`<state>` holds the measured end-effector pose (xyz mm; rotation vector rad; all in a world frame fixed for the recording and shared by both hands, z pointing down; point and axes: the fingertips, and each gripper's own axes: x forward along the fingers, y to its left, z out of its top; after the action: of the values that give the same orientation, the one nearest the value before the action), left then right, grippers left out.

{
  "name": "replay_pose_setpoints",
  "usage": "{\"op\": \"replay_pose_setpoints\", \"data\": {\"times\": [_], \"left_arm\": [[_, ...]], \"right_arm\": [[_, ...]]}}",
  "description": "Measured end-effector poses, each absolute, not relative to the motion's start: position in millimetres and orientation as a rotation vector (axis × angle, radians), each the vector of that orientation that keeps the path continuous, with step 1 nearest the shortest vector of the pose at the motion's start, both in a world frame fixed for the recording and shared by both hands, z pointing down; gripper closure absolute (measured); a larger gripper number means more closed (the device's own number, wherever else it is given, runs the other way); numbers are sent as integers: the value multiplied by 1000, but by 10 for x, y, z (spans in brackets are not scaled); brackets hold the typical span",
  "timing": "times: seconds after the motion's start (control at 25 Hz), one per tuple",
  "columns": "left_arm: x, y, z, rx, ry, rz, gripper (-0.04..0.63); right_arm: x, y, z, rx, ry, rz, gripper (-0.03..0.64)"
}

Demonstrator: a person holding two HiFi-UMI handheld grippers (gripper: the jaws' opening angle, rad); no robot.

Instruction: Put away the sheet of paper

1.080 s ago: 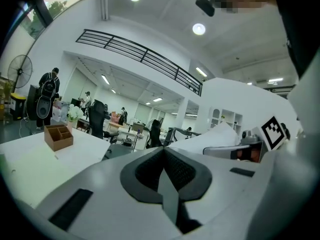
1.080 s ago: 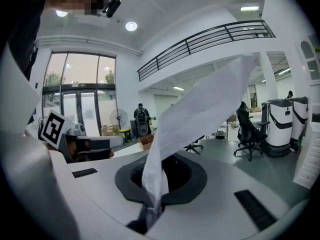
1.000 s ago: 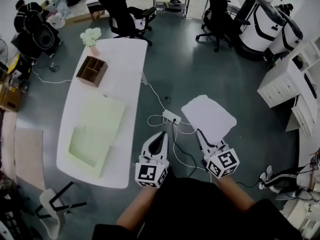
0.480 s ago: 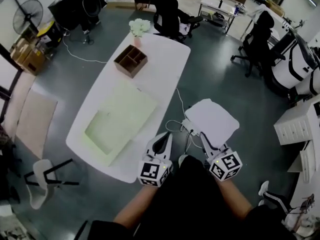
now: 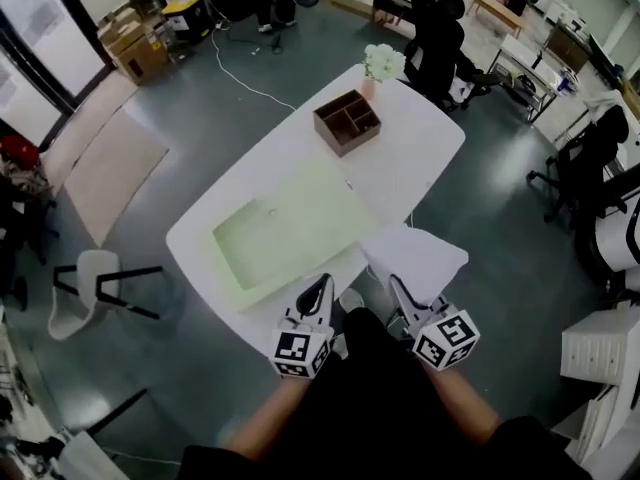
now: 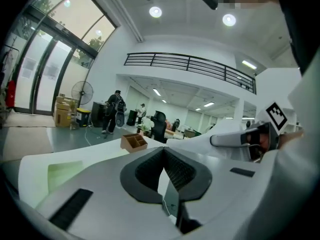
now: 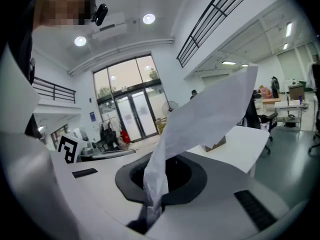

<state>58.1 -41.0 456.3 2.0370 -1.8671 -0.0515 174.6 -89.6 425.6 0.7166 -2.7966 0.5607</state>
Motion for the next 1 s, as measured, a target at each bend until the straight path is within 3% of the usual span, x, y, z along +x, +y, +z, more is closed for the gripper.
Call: {"op": "replay_pose_setpoints", "data": {"times": [1.0], "left_arm": [[-751,-121,4623,1229,-2479,-11,592]], "right_arm": [[-290,-1317,4892,-363,-2685,573,620]]}}
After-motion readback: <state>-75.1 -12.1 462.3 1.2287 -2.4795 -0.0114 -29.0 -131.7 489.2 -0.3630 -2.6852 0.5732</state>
